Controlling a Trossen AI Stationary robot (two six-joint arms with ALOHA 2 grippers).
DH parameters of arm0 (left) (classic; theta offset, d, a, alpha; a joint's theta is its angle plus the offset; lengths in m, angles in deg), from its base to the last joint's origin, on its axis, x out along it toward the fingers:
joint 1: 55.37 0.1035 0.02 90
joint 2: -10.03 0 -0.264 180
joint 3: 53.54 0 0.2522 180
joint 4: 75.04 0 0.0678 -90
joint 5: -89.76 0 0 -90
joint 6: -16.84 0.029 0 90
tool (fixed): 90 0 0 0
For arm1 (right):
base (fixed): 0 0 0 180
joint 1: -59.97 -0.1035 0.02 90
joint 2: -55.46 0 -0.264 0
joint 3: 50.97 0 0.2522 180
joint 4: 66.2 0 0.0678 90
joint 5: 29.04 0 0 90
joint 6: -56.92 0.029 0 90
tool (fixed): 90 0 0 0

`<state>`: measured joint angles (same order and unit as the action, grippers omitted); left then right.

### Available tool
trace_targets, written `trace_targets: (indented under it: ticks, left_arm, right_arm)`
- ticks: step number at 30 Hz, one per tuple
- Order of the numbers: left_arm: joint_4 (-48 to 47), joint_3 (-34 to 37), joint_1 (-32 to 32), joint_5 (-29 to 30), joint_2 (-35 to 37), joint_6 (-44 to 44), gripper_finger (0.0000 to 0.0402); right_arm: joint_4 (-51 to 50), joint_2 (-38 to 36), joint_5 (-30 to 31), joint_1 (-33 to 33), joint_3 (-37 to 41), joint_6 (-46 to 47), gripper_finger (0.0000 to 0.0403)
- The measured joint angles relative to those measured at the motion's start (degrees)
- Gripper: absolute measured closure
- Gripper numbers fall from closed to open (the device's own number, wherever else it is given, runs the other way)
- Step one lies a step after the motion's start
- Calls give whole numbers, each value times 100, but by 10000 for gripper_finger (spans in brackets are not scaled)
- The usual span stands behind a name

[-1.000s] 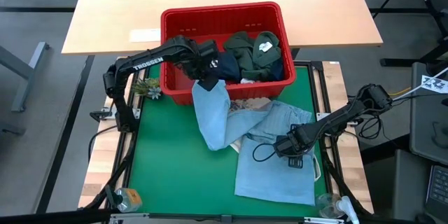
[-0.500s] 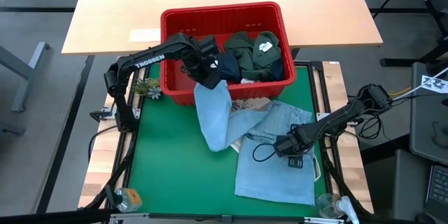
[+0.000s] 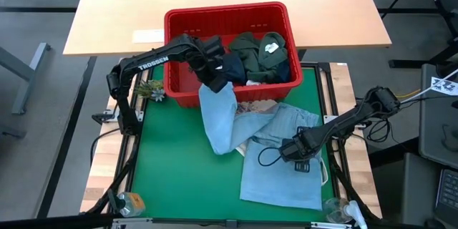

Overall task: Fold laundry
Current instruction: Fold the light blue pants

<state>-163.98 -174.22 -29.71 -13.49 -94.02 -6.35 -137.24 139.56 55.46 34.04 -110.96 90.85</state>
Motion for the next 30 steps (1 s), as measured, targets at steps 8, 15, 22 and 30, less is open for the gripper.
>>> trace_targets:
  ticks: [8, 15, 22, 30]
  left_arm:
    - [288, 1, -146, -278, 0, 282, 401]
    - [286, 1, -222, -69, 0, 299, 398]
    - [284, 2, -231, 415, 0, 340, 338]
    - [284, 1, -252, 474, 0, 429, 254]
  right_arm:
    - [-654, -89, 580, 2, -742, -131, 210]
    - [-730, -93, 941, 2, -1327, -389, 210]
    - [-728, -95, 942, 4, -1550, -435, 210]
    - [-732, -97, 931, 9, -1553, -477, 210]
